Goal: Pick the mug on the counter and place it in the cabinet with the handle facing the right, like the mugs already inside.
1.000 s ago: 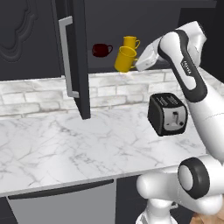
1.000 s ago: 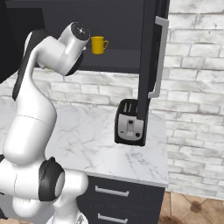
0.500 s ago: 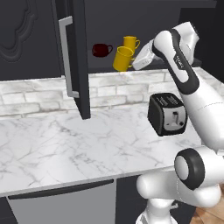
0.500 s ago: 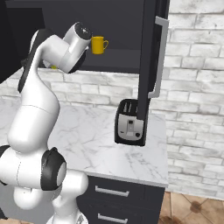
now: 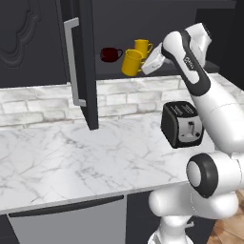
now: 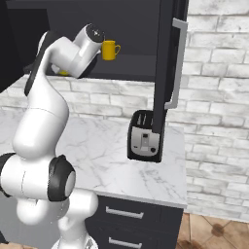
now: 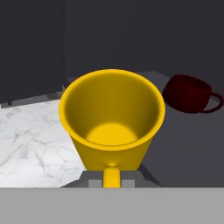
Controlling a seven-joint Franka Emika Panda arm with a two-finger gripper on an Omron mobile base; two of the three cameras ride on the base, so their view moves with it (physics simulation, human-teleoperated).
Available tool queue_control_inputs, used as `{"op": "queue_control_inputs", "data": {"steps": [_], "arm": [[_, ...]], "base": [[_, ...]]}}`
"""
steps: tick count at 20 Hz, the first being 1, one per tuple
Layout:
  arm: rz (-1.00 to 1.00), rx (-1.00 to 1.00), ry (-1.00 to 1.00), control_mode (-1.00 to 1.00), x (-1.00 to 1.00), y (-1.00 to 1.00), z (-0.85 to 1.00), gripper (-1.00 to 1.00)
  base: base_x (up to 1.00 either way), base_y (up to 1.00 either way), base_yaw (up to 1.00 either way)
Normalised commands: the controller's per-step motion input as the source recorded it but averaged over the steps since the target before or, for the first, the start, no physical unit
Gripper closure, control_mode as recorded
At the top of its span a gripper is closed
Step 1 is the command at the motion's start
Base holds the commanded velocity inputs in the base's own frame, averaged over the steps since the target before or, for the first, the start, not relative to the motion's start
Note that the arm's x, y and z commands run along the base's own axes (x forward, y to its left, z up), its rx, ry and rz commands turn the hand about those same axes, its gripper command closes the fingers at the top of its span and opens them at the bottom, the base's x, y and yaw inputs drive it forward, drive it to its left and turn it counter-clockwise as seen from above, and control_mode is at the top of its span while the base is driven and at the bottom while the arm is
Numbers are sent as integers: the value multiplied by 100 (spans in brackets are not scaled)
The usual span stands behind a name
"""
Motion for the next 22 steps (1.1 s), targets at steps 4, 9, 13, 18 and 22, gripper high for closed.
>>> {"op": "queue_control_inputs", "data": {"steps": [4, 9, 13, 18, 22], "arm": [[0, -2, 0, -100, 20, 0, 0, 100], [0, -2, 0, -100, 16, 0, 0, 100], [0, -2, 0, -100, 20, 0, 0, 100], [0, -2, 0, -100, 18, 0, -1, 100], [0, -1, 0, -100, 22, 0, -7, 100]], "base": [[0, 0, 0], [0, 0, 0], [0, 0, 0], [0, 0, 0], [0, 0, 0]]}}
